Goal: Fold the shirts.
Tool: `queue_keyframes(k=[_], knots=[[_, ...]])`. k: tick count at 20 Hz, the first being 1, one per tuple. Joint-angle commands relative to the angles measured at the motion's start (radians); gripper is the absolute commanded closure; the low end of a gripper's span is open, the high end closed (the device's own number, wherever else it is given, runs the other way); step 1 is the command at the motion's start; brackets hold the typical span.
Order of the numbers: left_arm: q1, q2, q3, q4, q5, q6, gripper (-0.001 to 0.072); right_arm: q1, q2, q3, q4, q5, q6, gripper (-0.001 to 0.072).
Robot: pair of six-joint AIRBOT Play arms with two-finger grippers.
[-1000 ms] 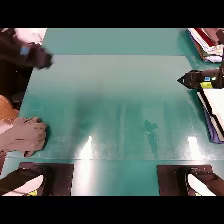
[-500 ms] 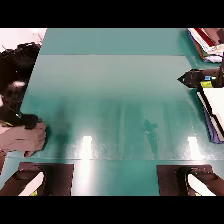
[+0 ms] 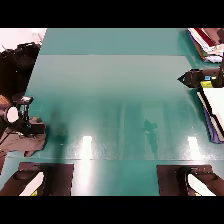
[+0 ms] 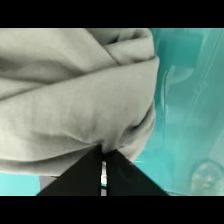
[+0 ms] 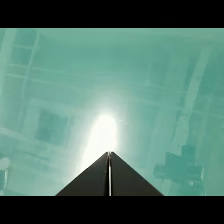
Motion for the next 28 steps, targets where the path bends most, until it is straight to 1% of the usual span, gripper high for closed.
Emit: queue_keyframes(k=[1, 3, 6, 8, 10, 13, 16, 17, 19, 22, 25, 27, 28], knots=[[0.001, 0.005, 0.076, 0.003, -0.002, -0.015, 0.0679, 0.001, 0.002, 0.001, 0.002, -0.005, 0.0, 0.0696], [-0.002, 0.007, 0.229, 0.003, -0.039, -0.008, 0.068, 0.001, 0.016, 0.006, 0.003, -0.026, 0.0, 0.0696], [-0.002, 0.007, 0.561, -0.011, -0.106, 0.006, 0.068, 0.001, 0.049, 0.074, 0.002, -0.068, 0.0, 0.0697], [-0.002, 0.007, 0.776, -0.091, -0.114, 0.02, 0.068, 0.0, 0.061, 0.142, 0.001, -0.095, 0.0, 0.0697], [-0.002, 0.007, 0.929, -0.211, -0.1, 0.021, 0.0681, 0.001, 0.061, 0.211, 0.0, -0.098, 0.0, 0.0697], [-0.002, 0.007, 1.036, -0.377, -0.049, 0.043, 0.0682, 0.0, 0.061, 0.271, 0.0, -0.101, 0.0, 0.0697], [-0.002, 0.002, 1.047, -0.526, 0.032, 0.063, 0.0683, 0.0, 0.061, 0.286, 0.0, -0.103, 0.0, 0.0697], [-0.01, -0.006, 1.047, -0.554, 0.046, 0.071, 0.0683, 0.0, 0.061, 0.286, 0.0, -0.103, 0.0, 0.0697], [-0.1, -0.031, 1.047, -0.546, 0.077, 0.072, 0.0683, 0.001, 0.061, 0.286, 0.001, -0.102, 0.0, 0.0697], [-0.32, -0.108, 1.047, -0.536, 0.122, 0.072, 0.0684, 0.001, 0.061, 0.286, 0.002, -0.101, 0.001, 0.0696], [-0.576, -0.249, 1.047, -0.5, 0.106, 0.072, 0.0683, 0.001, 0.062, 0.286, 0.005, -0.092, 0.001, 0.0697], [-0.738, -0.376, 1.046, -0.498, 0.074, 0.079, 0.068, 0.001, 0.062, 0.286, 0.008, -0.079, 0.001, 0.0697], [-0.8, -0.436, 1.046, -0.502, 0.061, 0.108, 0.0678, 0.001, 0.064, 0.286, 0.008, -0.071, 0.001, 0.0696]])
